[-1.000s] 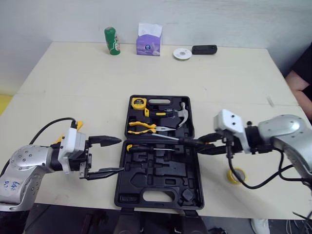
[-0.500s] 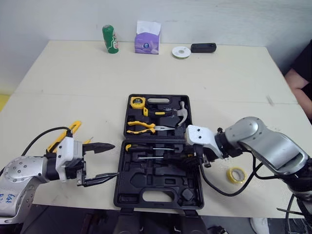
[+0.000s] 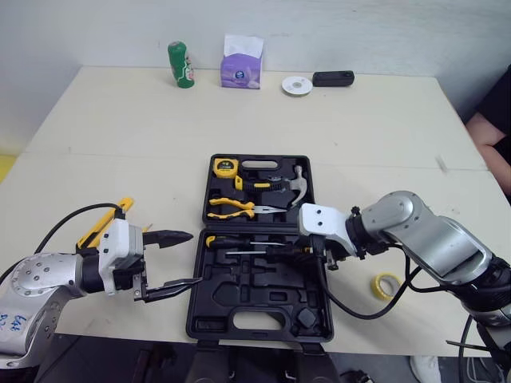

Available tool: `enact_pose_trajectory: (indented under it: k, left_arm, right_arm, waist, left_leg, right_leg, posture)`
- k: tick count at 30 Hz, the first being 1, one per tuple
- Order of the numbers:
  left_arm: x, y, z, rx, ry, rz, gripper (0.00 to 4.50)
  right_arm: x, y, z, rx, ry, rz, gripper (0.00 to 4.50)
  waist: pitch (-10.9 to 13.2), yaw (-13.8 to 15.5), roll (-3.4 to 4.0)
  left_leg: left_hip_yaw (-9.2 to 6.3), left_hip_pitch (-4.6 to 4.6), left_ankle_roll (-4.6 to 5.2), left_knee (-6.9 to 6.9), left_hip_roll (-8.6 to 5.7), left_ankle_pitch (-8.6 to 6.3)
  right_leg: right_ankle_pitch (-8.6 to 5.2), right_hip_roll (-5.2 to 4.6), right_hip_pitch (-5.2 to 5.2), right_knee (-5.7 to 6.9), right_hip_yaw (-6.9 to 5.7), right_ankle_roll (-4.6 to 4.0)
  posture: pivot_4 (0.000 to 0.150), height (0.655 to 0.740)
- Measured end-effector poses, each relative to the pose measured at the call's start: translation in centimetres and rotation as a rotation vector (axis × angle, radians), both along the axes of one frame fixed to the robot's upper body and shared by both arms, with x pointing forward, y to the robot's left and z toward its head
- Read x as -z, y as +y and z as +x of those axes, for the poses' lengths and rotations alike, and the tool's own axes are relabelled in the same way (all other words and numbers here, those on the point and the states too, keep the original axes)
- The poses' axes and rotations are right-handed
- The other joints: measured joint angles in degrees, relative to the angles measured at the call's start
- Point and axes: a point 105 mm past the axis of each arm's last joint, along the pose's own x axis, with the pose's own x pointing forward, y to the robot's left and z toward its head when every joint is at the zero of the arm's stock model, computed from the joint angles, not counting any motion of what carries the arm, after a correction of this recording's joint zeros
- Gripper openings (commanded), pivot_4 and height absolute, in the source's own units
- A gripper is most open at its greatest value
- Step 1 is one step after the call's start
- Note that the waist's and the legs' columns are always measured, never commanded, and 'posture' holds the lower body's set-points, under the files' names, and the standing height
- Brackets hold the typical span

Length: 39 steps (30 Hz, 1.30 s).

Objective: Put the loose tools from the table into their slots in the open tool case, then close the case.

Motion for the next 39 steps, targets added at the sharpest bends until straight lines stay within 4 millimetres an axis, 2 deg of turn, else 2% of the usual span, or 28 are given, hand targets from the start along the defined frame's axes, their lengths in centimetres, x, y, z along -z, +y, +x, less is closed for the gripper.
enact_pose_trajectory:
  k: [13,29,31,33,34,35,39]
  left_arm:
    - [-0.4,-0.1,0.1,0.012,0.003,-0.005,4.50]
    - [0.4,0.0,-0.6,0.018,0.015,-0.012,4.50]
    - [0.5,0.0,-0.6,0.020,0.014,-0.014,4.50]
    - [0.6,0.0,-0.7,0.022,0.016,-0.013,4.50]
    - [0.6,0.0,-0.8,0.023,0.016,-0.014,4.50]
    - [0.6,0.1,-0.8,0.025,0.017,-0.014,4.50]
    - [0.8,0.1,-1.0,0.031,0.020,-0.014,4.50]
  right_arm:
    - [0.2,0.1,-0.6,-0.009,0.018,-0.030,0.95]
    - [0.4,0.1,-0.7,0.029,0.032,-0.035,0.95]
    - [0.4,0.2,-0.7,0.038,0.039,-0.029,1.98]
    - [0.5,0.4,-1.0,0.024,0.058,-0.024,2.76]
    - [0.6,0.6,-1.2,0.019,0.066,-0.022,3.36]
    - [0.6,0.7,-1.2,0.015,0.068,-0.019,3.75]
    - [0.5,0.3,-0.9,0.032,0.068,-0.022,3.75]
  waist:
    - [-0.02,0.02,-0.03]
    - [-0.05,-0.04,-0.09]
    - [-0.07,-0.08,-0.11]
    - [-0.07,-0.15,-0.11]
    - [-0.07,-0.23,-0.11]
    - [-0.07,-0.35,-0.11]
    - [-0.07,-0.65,-0.11]
  left_leg:
    - [0.00,0.00,0.00,0.00,0.00,0.00]
    - [0.00,0.03,0.00,0.03,0.00,0.00]
    - [0.00,0.04,-0.01,0.03,0.00,0.00]
    - [0.00,0.04,-0.01,0.03,0.01,0.01]
    - [0.00,0.04,-0.01,0.04,0.01,0.01]
    - [0.00,0.05,0.00,0.05,0.01,0.03]
    - [0.00,0.05,0.01,0.03,0.01,0.06]
  right_leg:
    - [0.00,0.00,0.00,0.02,0.00,0.00]
    - [0.00,0.00,0.01,0.01,0.02,0.00]
    - [0.00,0.00,0.01,0.01,0.02,0.00]
    - [0.00,0.00,0.01,0.01,0.02,0.00]
    - [0.00,0.00,0.01,0.01,0.02,0.00]
    - [0.01,-0.01,0.01,0.02,0.03,-0.02]
    - [0.04,-0.02,0.01,0.04,0.02,-0.06]
  posture:
    - [0.150,0.7400]
    - [0.150,0.7400]
    - [0.150,0.7400]
    - [0.150,0.7400]
    - [0.150,0.7400]
    - [0.150,0.7400]
    - [0.150,0.7400]
